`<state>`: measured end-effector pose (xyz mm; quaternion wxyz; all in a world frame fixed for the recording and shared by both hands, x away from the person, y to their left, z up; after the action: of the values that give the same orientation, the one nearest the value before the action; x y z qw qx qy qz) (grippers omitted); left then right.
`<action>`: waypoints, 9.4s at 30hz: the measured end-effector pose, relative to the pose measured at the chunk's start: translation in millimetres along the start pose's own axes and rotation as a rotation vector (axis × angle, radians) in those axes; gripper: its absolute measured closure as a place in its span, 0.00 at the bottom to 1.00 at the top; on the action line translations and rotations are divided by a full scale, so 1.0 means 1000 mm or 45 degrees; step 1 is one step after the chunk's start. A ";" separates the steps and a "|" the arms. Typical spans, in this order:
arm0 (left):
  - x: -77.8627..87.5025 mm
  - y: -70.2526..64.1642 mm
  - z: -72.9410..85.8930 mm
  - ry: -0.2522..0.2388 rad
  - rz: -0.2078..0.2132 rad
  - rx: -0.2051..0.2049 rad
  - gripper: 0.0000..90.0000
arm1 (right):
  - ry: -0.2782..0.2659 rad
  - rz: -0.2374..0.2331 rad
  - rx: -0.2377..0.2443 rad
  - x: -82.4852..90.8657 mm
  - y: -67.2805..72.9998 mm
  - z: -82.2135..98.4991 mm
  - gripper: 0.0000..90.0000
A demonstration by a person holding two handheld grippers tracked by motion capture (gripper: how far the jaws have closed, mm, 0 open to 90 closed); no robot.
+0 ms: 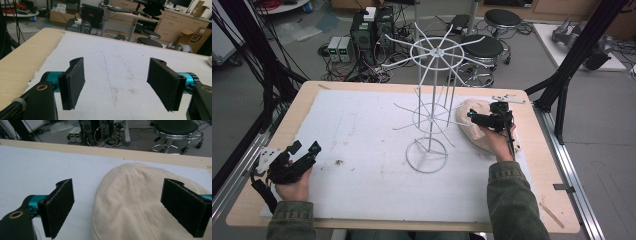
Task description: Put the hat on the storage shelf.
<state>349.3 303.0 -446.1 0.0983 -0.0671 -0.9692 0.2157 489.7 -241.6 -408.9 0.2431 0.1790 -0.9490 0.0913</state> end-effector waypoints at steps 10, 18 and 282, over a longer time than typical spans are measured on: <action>0.000 0.001 0.000 -0.001 -0.004 0.001 0.34 | 0.103 -0.066 0.007 -0.032 0.006 -0.011 0.12; 0.000 0.002 0.000 -0.004 -0.014 0.000 0.33 | 0.188 -0.108 -0.041 -0.060 0.006 -0.010 0.12; 0.000 -0.008 0.001 -0.022 -0.008 -0.070 0.34 | -0.597 -0.589 0.219 0.239 0.074 -0.123 0.17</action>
<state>348.0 295.3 -443.0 0.0888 -0.0649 -0.9757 0.1893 318.8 -212.5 -191.1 0.0164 0.4255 -0.9021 0.0698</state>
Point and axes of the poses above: each handheld gripper's, and its own axes: x roughly backward along the jaws, z roughly out of its underside, y roughly to its left, the point moved 8 cm from there along -x, roughly forward along the jaws, and after that the axes turned 13 degrees about x, right-handed, at the moved point
